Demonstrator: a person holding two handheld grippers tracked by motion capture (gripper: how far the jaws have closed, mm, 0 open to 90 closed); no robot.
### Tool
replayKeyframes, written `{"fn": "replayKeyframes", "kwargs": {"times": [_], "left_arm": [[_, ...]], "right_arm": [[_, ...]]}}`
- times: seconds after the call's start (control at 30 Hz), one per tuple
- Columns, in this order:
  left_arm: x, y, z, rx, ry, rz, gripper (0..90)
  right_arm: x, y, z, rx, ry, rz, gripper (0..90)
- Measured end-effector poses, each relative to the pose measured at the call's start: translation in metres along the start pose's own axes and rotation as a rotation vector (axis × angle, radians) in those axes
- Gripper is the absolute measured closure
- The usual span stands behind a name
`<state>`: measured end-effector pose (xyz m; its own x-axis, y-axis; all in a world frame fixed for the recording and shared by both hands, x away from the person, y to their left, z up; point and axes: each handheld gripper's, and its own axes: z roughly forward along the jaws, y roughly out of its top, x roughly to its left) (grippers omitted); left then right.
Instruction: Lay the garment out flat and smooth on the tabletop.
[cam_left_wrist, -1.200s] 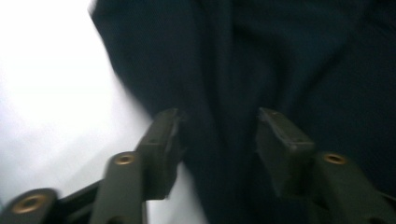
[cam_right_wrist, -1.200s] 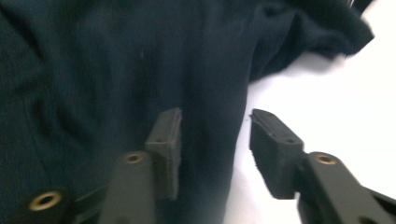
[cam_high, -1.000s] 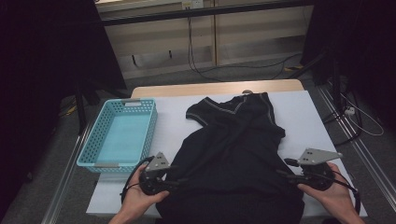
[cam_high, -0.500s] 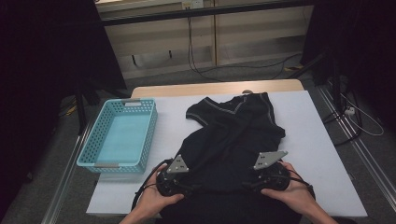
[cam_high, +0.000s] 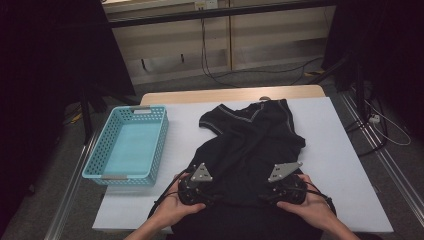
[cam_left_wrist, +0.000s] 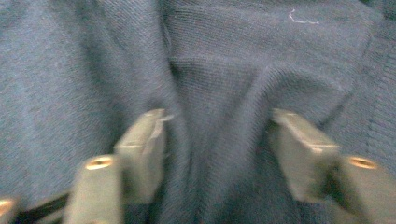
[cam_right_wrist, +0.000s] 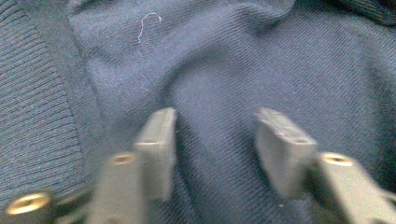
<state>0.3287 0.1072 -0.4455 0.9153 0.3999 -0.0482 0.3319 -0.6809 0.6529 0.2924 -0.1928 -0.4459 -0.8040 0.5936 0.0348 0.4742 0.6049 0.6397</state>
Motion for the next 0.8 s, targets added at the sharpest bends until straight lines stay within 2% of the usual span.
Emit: {"fn": "replayKeyframes", "kwargs": {"times": [0.07,0.1,0.17,0.27,0.43,0.5,0.8], "left_arm": [[-0.002,0.000,-0.001,0.001,-0.001,0.000,51.3],[-0.005,0.000,-0.002,0.002,-0.004,0.016,55.1],[-0.008,0.000,-0.004,-0.005,-0.026,0.026,72.2],[-0.009,-0.002,-0.007,0.001,-0.032,0.025,80.7],[-0.016,-0.006,-0.011,0.007,-0.042,0.020,81.9],[-0.022,-0.009,-0.017,0.020,-0.066,0.019,82.1],[-0.044,-0.021,-0.029,0.034,-0.115,0.019,82.1]], "right_arm": [[-0.003,0.000,-0.001,-0.004,0.013,0.008,67.3],[-0.003,-0.001,-0.001,-0.005,0.022,0.002,69.9],[-0.001,-0.001,-0.002,-0.003,0.016,-0.008,75.2],[0.001,-0.001,-0.003,-0.002,0.027,-0.020,81.8],[0.005,-0.001,-0.004,0.007,0.025,-0.033,83.3],[0.008,-0.003,-0.007,0.011,0.047,-0.045,83.5],[0.031,-0.014,-0.020,0.017,0.091,-0.088,83.6]]}}
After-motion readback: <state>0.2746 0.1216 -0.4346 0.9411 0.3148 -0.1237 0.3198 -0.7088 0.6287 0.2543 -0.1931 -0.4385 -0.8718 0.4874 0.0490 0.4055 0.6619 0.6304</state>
